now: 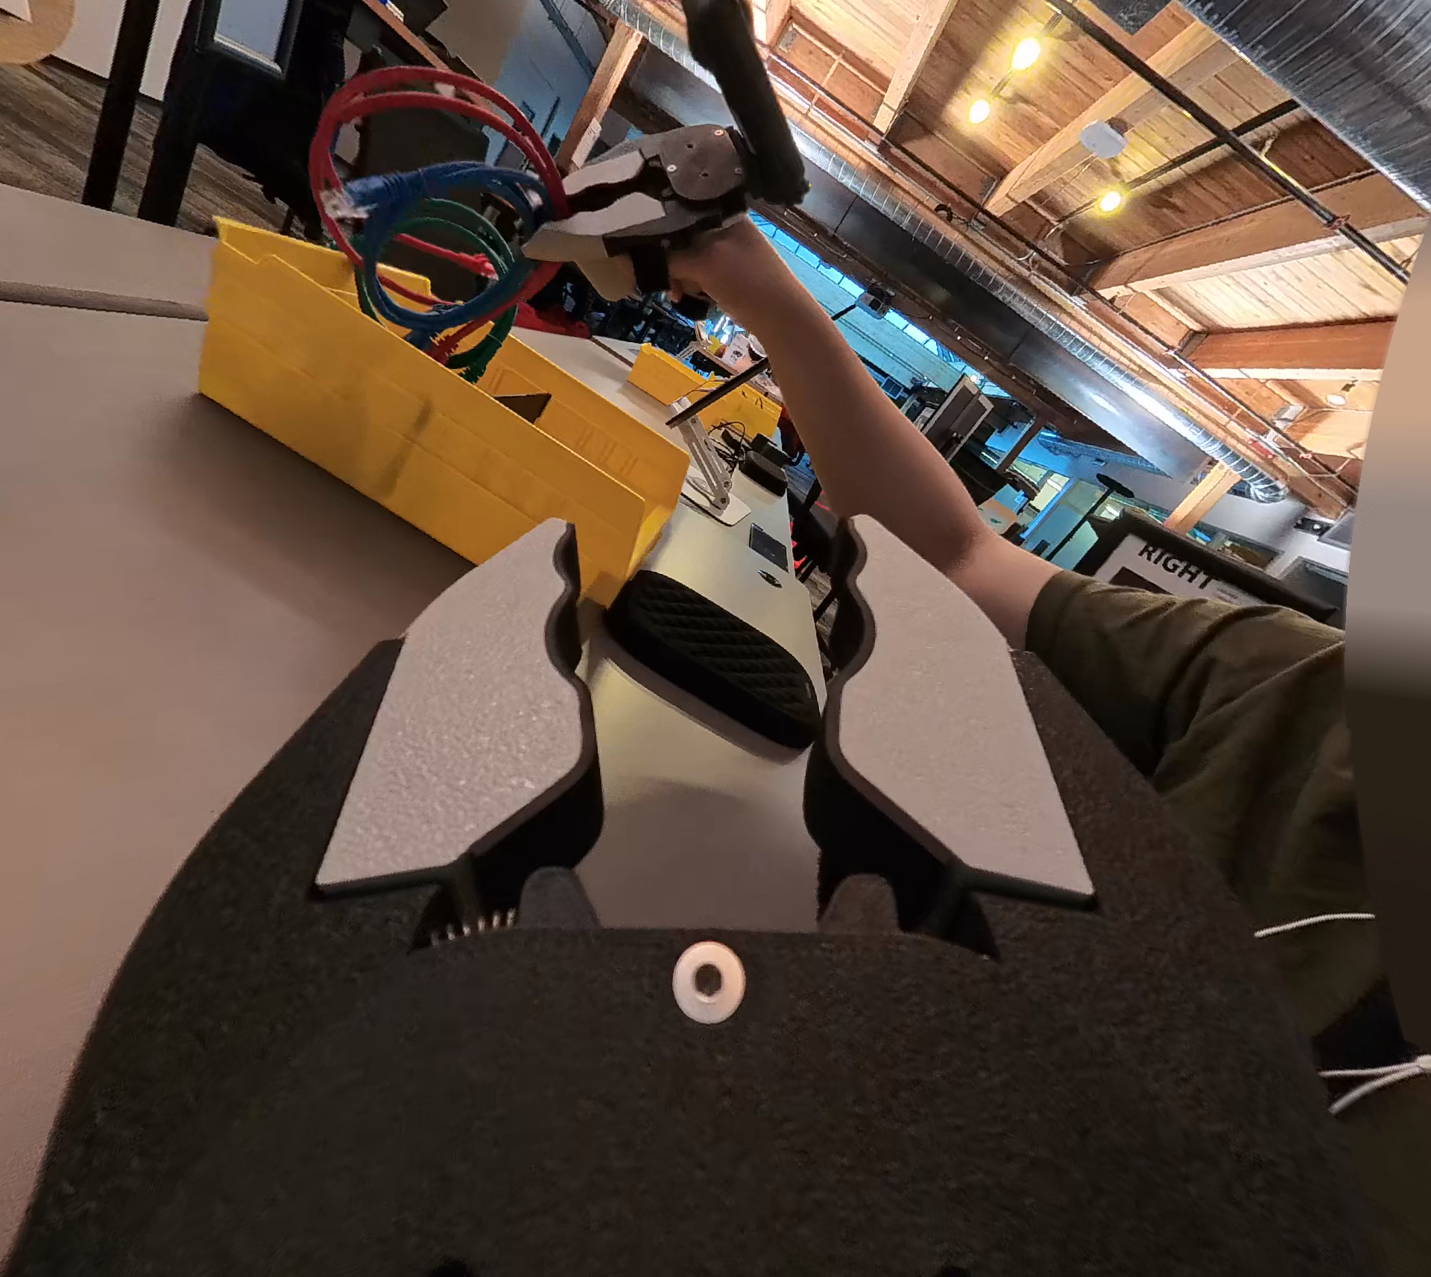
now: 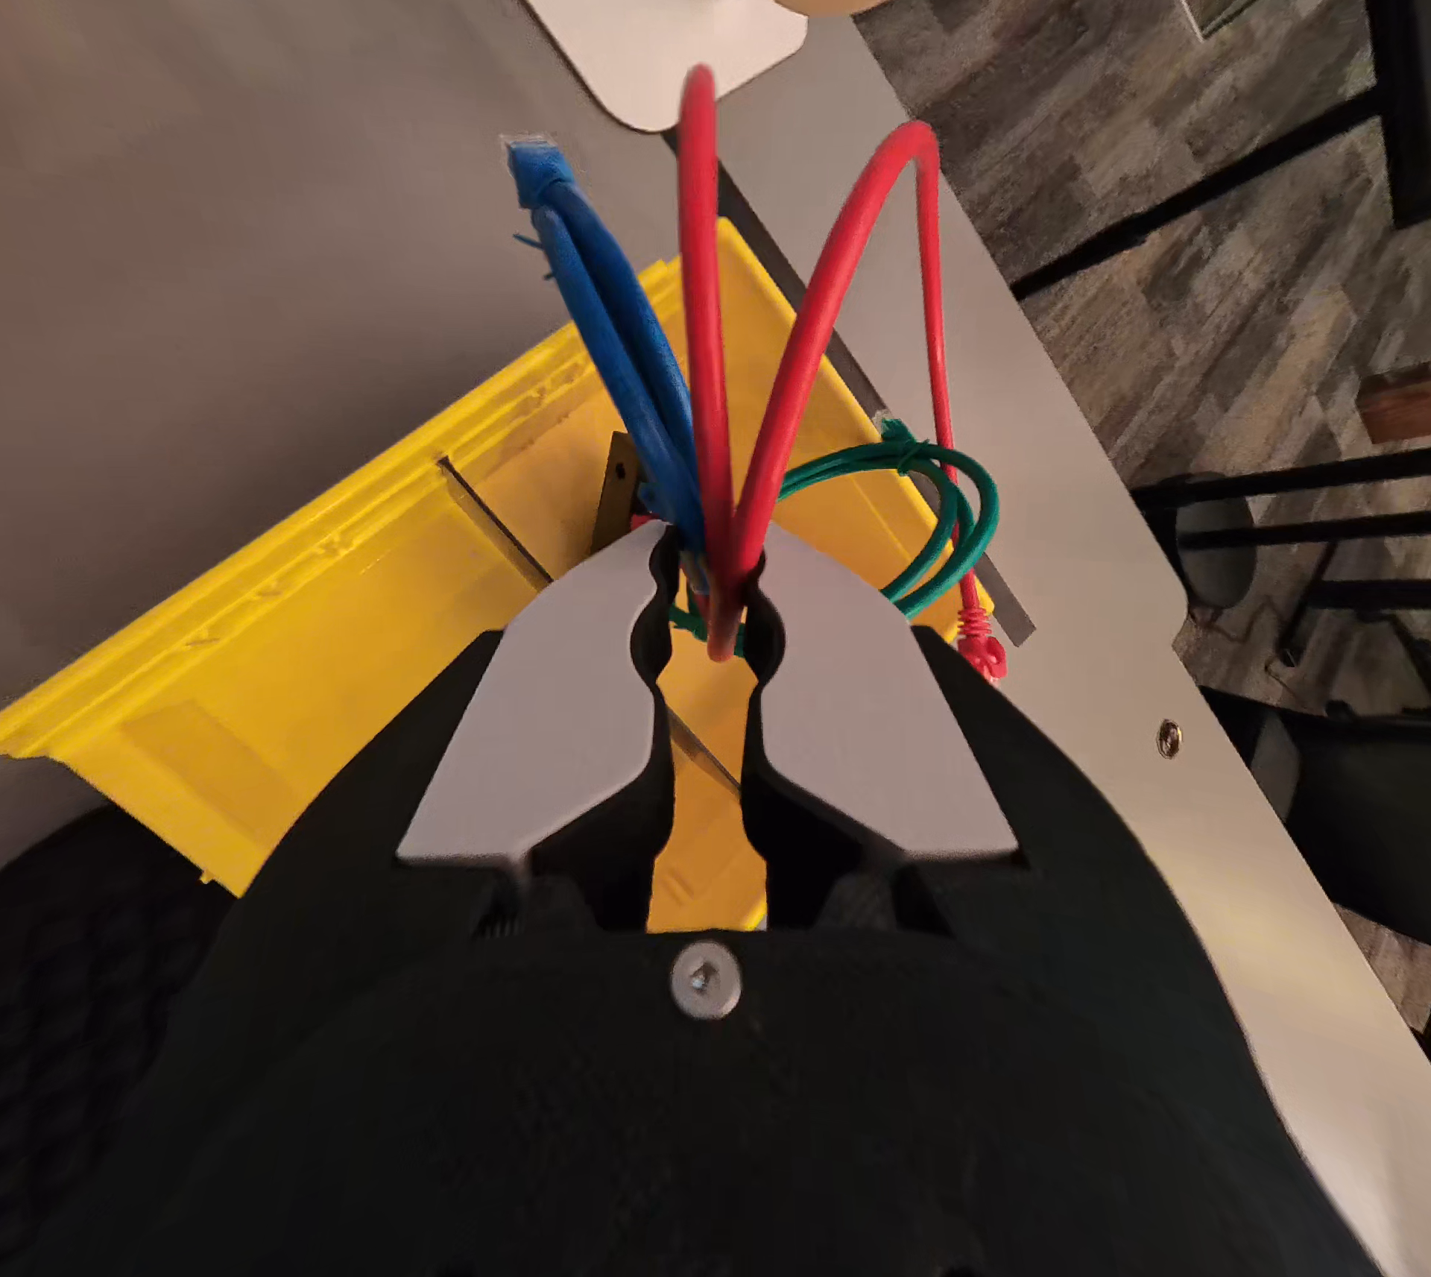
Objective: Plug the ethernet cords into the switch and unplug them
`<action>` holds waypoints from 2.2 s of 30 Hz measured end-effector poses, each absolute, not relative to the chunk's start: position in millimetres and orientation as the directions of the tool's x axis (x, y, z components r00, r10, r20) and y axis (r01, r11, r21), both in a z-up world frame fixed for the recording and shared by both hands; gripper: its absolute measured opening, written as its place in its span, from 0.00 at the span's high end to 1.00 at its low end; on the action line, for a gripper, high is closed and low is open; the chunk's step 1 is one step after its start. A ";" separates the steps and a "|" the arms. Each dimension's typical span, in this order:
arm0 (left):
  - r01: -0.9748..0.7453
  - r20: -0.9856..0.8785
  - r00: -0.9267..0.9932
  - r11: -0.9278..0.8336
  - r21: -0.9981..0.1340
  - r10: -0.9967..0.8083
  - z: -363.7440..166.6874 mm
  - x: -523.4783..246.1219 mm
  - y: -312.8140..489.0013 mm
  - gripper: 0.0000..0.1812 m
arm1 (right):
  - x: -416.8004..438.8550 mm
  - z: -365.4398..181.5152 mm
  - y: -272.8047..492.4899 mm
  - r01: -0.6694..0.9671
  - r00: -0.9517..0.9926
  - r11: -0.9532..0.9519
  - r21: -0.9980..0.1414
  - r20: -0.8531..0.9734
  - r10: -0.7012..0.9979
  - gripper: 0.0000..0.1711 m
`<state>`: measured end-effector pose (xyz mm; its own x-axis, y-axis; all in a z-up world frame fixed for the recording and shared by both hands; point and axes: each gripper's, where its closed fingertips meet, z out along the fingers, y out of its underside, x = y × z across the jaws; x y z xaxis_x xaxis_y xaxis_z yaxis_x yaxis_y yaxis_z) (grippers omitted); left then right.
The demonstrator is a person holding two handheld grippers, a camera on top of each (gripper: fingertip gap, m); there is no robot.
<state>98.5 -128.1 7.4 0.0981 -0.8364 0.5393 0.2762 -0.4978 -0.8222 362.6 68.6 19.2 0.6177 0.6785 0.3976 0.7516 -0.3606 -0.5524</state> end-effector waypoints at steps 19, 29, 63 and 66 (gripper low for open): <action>0.266 0.542 0.120 -0.500 -0.824 -0.832 2.7 99.1 -124.3 0.65 | 370.6 31.4 73.1 0.689 0.670 -0.205 -0.695 0.502 0.547 0.92; 0.249 0.539 0.130 -0.499 -0.830 -0.832 -0.8 100.4 -124.2 0.65 | 375.3 32.1 73.2 0.664 0.589 -0.152 -0.732 0.388 0.709 0.92; 0.220 0.556 0.141 -0.521 -0.825 -0.819 -11.0 103.8 -121.3 0.65 | 481.7 -39.6 144.4 0.644 0.764 -0.596 -0.480 0.442 0.469 0.69; 0.227 0.547 0.136 -0.512 -0.828 -0.826 -7.0 102.8 -123.1 0.65 | 477.4 -32.3 121.9 0.491 0.866 -0.645 -0.585 0.252 0.431 0.67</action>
